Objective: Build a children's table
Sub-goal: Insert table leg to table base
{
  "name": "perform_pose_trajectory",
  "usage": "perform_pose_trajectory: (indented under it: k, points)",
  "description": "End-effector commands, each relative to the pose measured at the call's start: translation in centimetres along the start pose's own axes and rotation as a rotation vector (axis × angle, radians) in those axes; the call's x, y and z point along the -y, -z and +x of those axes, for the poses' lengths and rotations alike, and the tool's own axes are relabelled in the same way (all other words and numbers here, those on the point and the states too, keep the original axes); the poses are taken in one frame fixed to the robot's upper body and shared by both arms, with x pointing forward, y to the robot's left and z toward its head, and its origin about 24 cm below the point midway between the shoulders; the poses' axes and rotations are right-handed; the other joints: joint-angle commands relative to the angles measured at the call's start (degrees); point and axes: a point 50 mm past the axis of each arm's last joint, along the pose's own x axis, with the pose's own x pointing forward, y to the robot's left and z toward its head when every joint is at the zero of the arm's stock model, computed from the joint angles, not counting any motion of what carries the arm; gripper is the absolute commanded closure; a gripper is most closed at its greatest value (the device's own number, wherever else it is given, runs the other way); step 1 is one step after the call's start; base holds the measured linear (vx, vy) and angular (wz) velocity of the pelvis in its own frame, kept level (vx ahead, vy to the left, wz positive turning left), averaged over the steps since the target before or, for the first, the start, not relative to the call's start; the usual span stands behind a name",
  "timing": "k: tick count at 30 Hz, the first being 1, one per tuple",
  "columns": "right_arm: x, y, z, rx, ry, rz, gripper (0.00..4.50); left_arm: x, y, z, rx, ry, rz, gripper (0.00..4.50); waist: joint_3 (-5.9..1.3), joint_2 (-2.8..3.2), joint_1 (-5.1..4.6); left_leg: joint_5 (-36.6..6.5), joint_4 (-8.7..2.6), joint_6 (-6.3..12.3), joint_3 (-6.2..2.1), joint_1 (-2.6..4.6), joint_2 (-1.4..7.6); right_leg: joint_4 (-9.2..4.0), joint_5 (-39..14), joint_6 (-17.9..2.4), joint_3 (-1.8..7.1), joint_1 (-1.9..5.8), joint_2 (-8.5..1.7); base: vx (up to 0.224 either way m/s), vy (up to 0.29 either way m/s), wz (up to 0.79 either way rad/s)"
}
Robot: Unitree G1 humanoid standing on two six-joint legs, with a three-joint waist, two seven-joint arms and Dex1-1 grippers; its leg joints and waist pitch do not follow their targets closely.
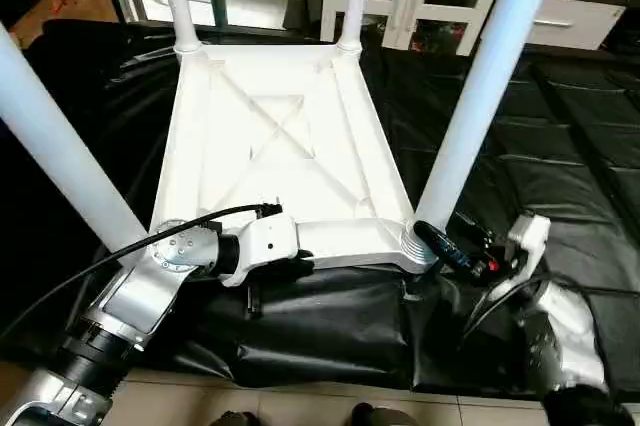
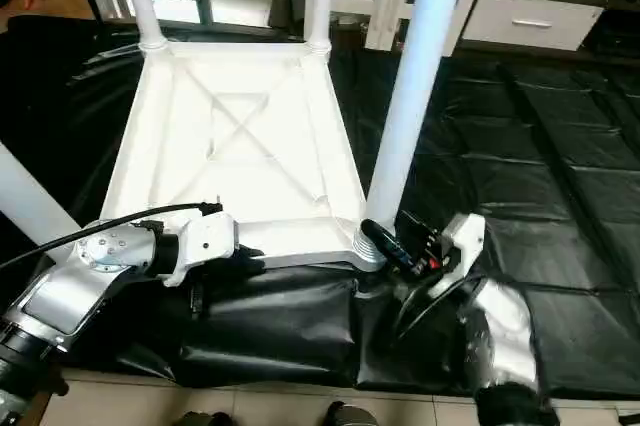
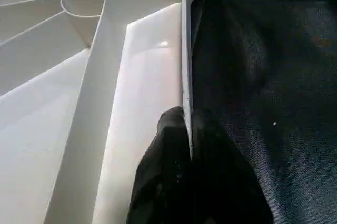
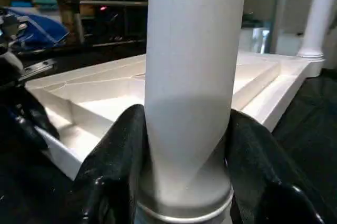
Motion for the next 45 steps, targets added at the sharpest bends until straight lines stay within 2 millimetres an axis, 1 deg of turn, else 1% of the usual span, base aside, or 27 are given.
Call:
perform_pose_trajectory:
  k: [1, 5, 11, 13, 14, 15, 17, 19, 20, 21, 22, 23, 24, 26, 27, 29, 32, 33, 34, 35, 36, 37, 40, 41, 42, 44, 45]
  points:
    - [-0.1, -0.1, -0.6, 0.008, 0.026, -0.038, 2.64, 0.6, 1.6, 0.7, -0.071, -0.01, -0.041, 4.5, -1.7, -0.25, -0.81, -27.45, -5.99, -2.26, -2.86, 2.08, 4.64, -4.64, -27.12, -9.2, 2.19, -1.02, -3.35, 0.0, 0.0, 0.0]
    - [-0.3, 0.0, -0.6, 0.016, 0.034, -0.043, 2.64, 0.5, 1.7, 0.7, -0.071, -0.013, -0.039, 4.5, -1.84, -0.24, -0.75, -25.63, -5.9, -1.65, -2.71, 1.85, 4.62, -4.45, -25.43, -9.96, 2.25, -0.72, -3.45, 0.0, 0.0, 0.0]
    - [-0.5, 0.1, -0.7, 0.026, 0.063, -0.035, 2.64, 0.2, 1.6, 0.8, -0.058, -0.039, -0.047, 4.5, -1.96, -0.18, -0.7, -25.6, -5.8, -1.62, -2.66, 2.01, 4.6, -4.47, -26.03, -10.03, 2.25, -0.74, -3.41, 0.0, 0.0, 0.0]
    - [-0.4, -0.1, -0.5, 0.037, 0.072, -0.039, 2.64, 0.0, 1.5, 0.7, -0.041, -0.044, -0.075, 4.03, -1.97, -0.22, -0.73, -25.7, -5.79, -1.63, -2.71, 1.94, 4.56, -4.46, -26.67, -9.9, 2.24, -0.68, -3.47, 0.0, 0.0, 0.0]
    - [0.0, -0.6, -0.1, 0.06, 0.091, -0.046, 2.64, -0.2, 1.0, 0.5, 0.008, -0.03, -0.123, 3.91, -2.08, 0.0, -0.77, -25.74, -5.82, -1.81, -2.76, 1.9, 4.55, -4.41, -26.68, -9.99, 2.18, -0.58, -3.47, 0.0, 0.0, 0.0]
    - [0.1, -0.7, 0.0, 0.065, 0.093, -0.048, 2.64, -0.2, 0.9, 0.5, 0.016, -0.028, -0.127, 3.91, -2.12, -0.13, -0.82, -25.5, -5.83, -1.81, -2.78, 1.79, 4.52, -4.36, -26.4, -10.11, 2.14, -0.46, -3.47, 0.0, 0.0, 0.0]
    - [0.6, -1.3, 0.5, 0.088, 0.103, -0.059, 2.64, -0.5, 0.3, 0.2, 0.061, -0.029, -0.138, 3.73, -2.28, 0.14, -0.7, -24.55, -5.73, -1.57, -2.71, 1.83, 4.48, -4.21, -24.82, -10.71, 2.11, -0.46, -3.46, 0.0, 0.0, 0.0]
    - [1.0, -2.0, 1.1, 0.113, 0.1, -0.073, 2.64, -1.1, -0.4, -0.1, 0.122, -0.057, -0.15, 3.47, -2.68, 0.06, -0.81, -21.96, -5.74, -1.07, -2.62, 1.4, 4.46, -3.66, -21.12, -11.56, 1.95, 0.1, -3.34, 0.0, 0.0, 0.0]
    - [1.0, -2.0, 1.1, 0.113, 0.1, -0.073, 2.64, -1.1, -0.4, -0.1, 0.122, -0.057, -0.15, 3.49, -2.92, -0.08, -0.88, -20.15, -5.62, -0.54, -2.5, 1.13, 4.35, -3.44, -19.03, -12.06, 1.93, 0.42, -3.34, 0.0, 0.0, 0.0]
    - [1.2, -2.8, 1.8, 0.14, 0.089, -0.088, 2.64, -2.0, -1.6, -0.6, 0.22, -0.102, -0.187, 3.51, -3.61, 0.07, -0.63, -13.22, -4.96, 1.84, -1.96, 0.98, 4.27, -2.64, -10.71, -14.04, 1.88, 0.86, -3.52, 0.0, 0.0, 0.0]
    - [1.3, -3.1, 2.0, 0.15, 0.084, -0.095, 2.64, -2.4, -2.1, -0.9, 0.264, -0.119, -0.204, 3.41, -3.64, 0.12, -0.57, -12.01, -4.86, 2.88, -1.81, 0.8, 4.2, -2.56, -8.93, -14.67, 1.79, 0.9, -3.53, 0.0, 0.0, 0.0]
    - [1.3, -3.1, 2.0, 0.15, 0.084, -0.095, 2.64, -2.4, -2.1, -0.9, 0.264, -0.119, -0.204, 3.21, -3.5, 0.16, -0.51, -12.46, -4.97, 3.54, -1.73, 0.71, 4.23, -2.66, -9.27, -15.04, 1.65, 0.71, -3.38, 0.0, 0.0, 0.0]
    - [1.5, -3.8, 2.5, 0.173, 0.078, -0.107, 2.64, -3.3, -3.4, -1.5, 0.366, -0.155, -0.25, 3.06, -3.75, 0.01, -0.56, -13.81, -4.61, 4.01, -1.63, 0.76, 4.1, -2.68, -11.36, -15.06, 1.56, 0.5, -3.24, 0.0, 0.0, 0.0]
    - [1.6, -4.5, 3.1, 0.192, 0.068, -0.112, 2.64, -4.5, -5.1, -2.5, 0.496, -0.191, -0.306, 2.91, -4.56, 0.15, -0.4, -7.71, -3.89, 5.62, -1.48, 0.51, 3.94, -1.58, -3.3, -16.47, 1.43, 1.0, -3.1, 0.0, 0.0, 0.0]
    - [1.7, -4.6, 3.3, 0.196, 0.066, -0.115, 2.64, -4.8, -5.6, -2.8, 0.533, -0.198, -0.32, 2.91, -4.56, 0.11, -0.35, -5.73, -3.83, 6.43, -1.37, 0.53, 3.96, -1.34, -0.79, -17.18, 1.29, 0.9, -2.92, 0.0, 0.0, 0.0]
    - [1.8, -4.8, 3.6, 0.196, 0.06, -0.114, 2.64, -5.2, -6.4, -3.1, 0.587, -0.197, -0.34, 2.59, -4.71, -0.15, -0.29, -1.32, -3.02, 9.5, -1.17, 0.06, 3.64, -0.42, 5.2, -18.82, 1.16, 1.23, -2.94, 0.0, 0.0, 0.0]
    - [1.7, -5.0, 4.0, 0.189, 0.04, -0.087, 2.64, -5.6, -7.6, -3.3, 0.638, -0.198, -0.345, 2.55, -4.73, -0.36, -0.18, 1.3, -2.42, 12.16, -1.1, -0.1, 3.57, -0.03, 7.92, -19.1, 1.21, 1.45, -3.04, 0.0, 0.0, 0.0]
    - [1.7, -5.0, 4.0, 0.191, 0.036, -0.062, 2.64, -5.7, -7.8, -3.2, 0.633, -0.217, -0.339, 2.25, -4.72, -0.42, -0.16, 1.57, -2.28, 12.8, -1.09, -0.14, 3.56, -0.01, 7.74, -18.85, 1.16, 1.43, -2.9, 0.0, 0.0, 0.0]
    - [1.6, -5.1, 4.1, 0.192, 0.029, -0.043, 2.64, -6.0, -7.8, -3.1, 0.602, -0.252, -0.319, 2.25, -4.96, -0.14, -0.07, 1.88, -2.18, 12.96, -1.22, -0.05, 3.6, 0.13, 7.61, -18.81, 1.1, 1.57, -2.98, 0.0, 0.0, 0.0]
    - [1.6, -5.2, 4.2, 0.193, 0.023, -0.046, 2.64, -6.1, -7.8, -3.0, 0.583, -0.268, -0.308, 2.11, -4.92, -0.17, -0.12, 1.99, -2.19, 13.29, -1.27, -0.08, 3.66, -0.01, 7.19, -18.61, 1.03, 1.58, -2.92, 0.0, 0.0, 0.0]
    - [1.5, -5.3, 4.3, 0.198, 0.014, -0.052, 2.64, -6.3, -7.8, -2.9, 0.564, -0.283, -0.297, 2.11, -4.87, -0.18, -0.19, 1.87, -2.13, 13.42, -1.35, -0.17, 3.81, 0.02, 5.98, -18.09, 0.93, 1.54, -2.91, 0.0, 0.0, 0.0]
    - [1.5, -5.6, 4.4, 0.211, 0.012, -0.037, 2.64, -6.6, -7.9, -2.9, 0.556, -0.309, -0.299, 1.97, -4.75, 0.16, -0.07, 0.38, -2.21, 12.76, -1.41, 0.02, 3.97, -0.23, 2.94, -17.6, 0.85, 1.36, -2.93, 0.0, 0.0, 0.0]
    - [1.7, -6.1, 4.8, 0.228, 0.019, 0.044, 2.64, -7.2, -8.6, -3.1, 0.575, -0.338, -0.329, 1.88, -3.91, 0.15, -0.05, -9.28, -2.96, 7.38, -1.32, 0.67, 4.05, -1.79, -10.25, -15.93, 0.86, 0.77, -2.56, 0.0, 0.0, 0.0]
    - [1.8, -6.2, 4.8, 0.229, 0.021, 0.062, 2.64, -7.3, -8.7, -3.1, 0.576, -0.341, -0.332, 1.88, -3.91, 0.15, -0.05, -9.28, -2.96, 7.38, -1.32, 0.67, 4.05, -1.79, -10.25, -15.93, 0.86, 0.77, -2.56, 0.0, 0.0, 0.0]
    - [1.8, -6.4, 4.9, 0.209, -0.012, 0.029, 2.64, -7.6, -9.0, -3.1, 0.583, -0.354, -0.331, 1.88, -4.09, 0.34, 0.0, -11.56, -3.08, 4.84, -1.53, 0.77, 4.01, -2.07, -13.43, -14.68, 0.87, 0.74, -2.55, 0.0, 0.0, 0.0]
    - [1.7, -6.5, 4.9, 0.2, -0.025, 0.011, 2.64, -7.6, -9.2, -3.0, 0.587, -0.359, -0.33, 1.88, -4.23, 0.2, -0.02, -11.08, -3.08, 4.19, -1.59, 0.63, 3.91, -2.01, -12.69, -14.25, 0.86, 0.84, -2.49, 0.0, 0.0, 0.0]
    - [1.6, -6.7, 4.9, 0.182, -0.051, -0.048, 2.64, -8.3, -10.2, -3.4, 0.645, -0.405, -0.352, 1.88, -4.22, 0.31, 0.01, -11.04, -3.07, 3.91, -1.51, 0.63, 3.92, -1.95, -11.83, -14.22, 0.87, 0.67, -2.43, 0.0, 0.0, 0.0]
